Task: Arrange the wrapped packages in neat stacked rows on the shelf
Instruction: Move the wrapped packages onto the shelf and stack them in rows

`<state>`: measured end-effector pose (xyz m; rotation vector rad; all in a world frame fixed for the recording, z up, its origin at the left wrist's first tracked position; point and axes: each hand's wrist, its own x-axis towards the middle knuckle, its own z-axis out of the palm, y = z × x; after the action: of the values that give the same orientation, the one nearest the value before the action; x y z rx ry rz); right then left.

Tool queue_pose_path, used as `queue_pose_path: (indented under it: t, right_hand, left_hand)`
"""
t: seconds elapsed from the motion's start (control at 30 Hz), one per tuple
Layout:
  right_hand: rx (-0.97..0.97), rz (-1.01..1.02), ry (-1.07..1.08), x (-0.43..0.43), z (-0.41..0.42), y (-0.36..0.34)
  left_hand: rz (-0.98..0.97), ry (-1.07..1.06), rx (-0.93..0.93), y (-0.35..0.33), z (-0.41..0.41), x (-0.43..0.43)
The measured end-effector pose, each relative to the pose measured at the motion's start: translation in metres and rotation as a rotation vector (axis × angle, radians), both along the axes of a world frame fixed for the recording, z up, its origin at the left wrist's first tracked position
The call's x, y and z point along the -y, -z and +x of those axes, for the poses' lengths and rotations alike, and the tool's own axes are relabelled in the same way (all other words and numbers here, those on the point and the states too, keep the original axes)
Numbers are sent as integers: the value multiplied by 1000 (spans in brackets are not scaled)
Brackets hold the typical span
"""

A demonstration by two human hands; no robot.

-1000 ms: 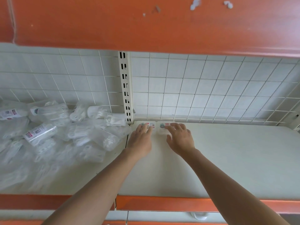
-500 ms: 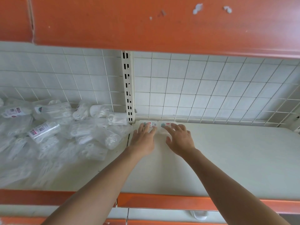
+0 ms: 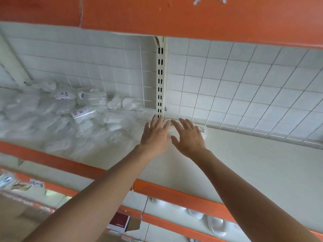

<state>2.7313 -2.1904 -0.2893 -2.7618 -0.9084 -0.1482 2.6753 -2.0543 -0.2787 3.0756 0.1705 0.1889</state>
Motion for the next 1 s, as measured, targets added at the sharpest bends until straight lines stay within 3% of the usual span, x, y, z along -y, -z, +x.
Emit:
queue_pose_path:
  t: [0.4,0.73,1.0]
  right_hand:
    - [-13,9,-140,-60,-35,-1]
    - [-65,63,-73,-111,-48,3]
    - [-86,164,57,-129,-46,0]
  left_hand:
    - [-35,-195,57,-25,-63,-69]
    - [-224,13,-2,-15,-70,-120]
    - [-192,74,87,-17,-60,-140]
